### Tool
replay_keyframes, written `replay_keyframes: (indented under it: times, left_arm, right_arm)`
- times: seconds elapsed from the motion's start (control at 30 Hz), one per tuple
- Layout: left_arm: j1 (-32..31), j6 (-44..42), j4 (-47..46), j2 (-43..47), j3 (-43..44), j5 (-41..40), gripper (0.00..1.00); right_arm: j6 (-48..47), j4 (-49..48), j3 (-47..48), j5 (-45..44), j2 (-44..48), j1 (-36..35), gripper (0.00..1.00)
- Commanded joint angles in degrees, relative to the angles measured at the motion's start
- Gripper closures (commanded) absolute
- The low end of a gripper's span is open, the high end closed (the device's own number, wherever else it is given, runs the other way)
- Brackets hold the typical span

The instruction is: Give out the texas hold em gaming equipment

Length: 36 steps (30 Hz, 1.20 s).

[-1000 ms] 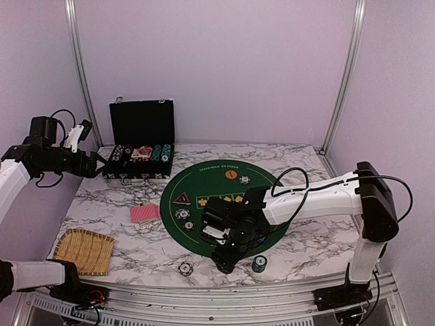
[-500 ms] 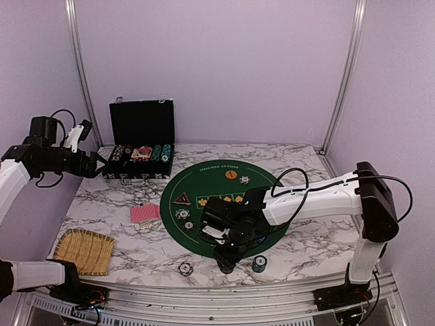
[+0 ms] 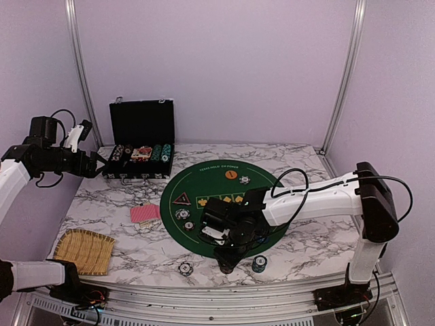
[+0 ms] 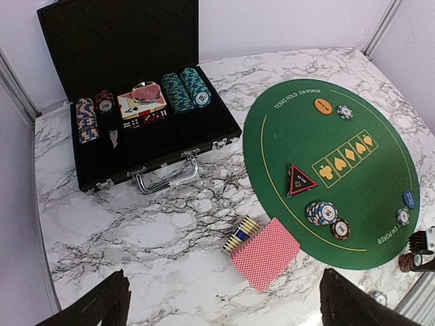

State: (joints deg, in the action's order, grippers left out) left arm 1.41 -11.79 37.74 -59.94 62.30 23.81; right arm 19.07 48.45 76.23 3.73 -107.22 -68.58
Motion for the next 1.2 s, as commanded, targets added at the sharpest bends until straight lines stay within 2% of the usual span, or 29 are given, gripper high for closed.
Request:
replay_keyframes:
  times: [0.0, 0.3, 0.67, 0.9, 1.17]
  left_arm:
    - [0.2, -0.2, 1.4, 0.9, 1.8, 0.5, 0.01]
    - [0.2, -0.2, 1.4, 0.9, 1.9, 0.5, 0.01]
    - [0.2, -0.1, 1.4, 0.8, 2.0, 0.6, 0.01]
    - [0.2, 0.1, 1.5, 0.7, 2.1, 0.8, 0.01]
    - [0.2, -0.2, 1.7, 1.3, 2.2, 0.3, 0.01]
  right_arm:
    - [0.1, -0.2, 0.8, -0.6, 1.7, -0.5, 0.60]
    - [-0.1, 1.6, 3.1, -1.6, 2.3, -0.6, 0.72]
    - [-1.7, 6.8, 9.9, -6.6, 3.4, 0.8, 0.76]
    - [-4.7, 7.3, 16.1, -9.4, 1.3, 9.0, 0.77]
    - [-8.8, 5.7, 28.5, -10.3, -7.8, 21.9, 0.78]
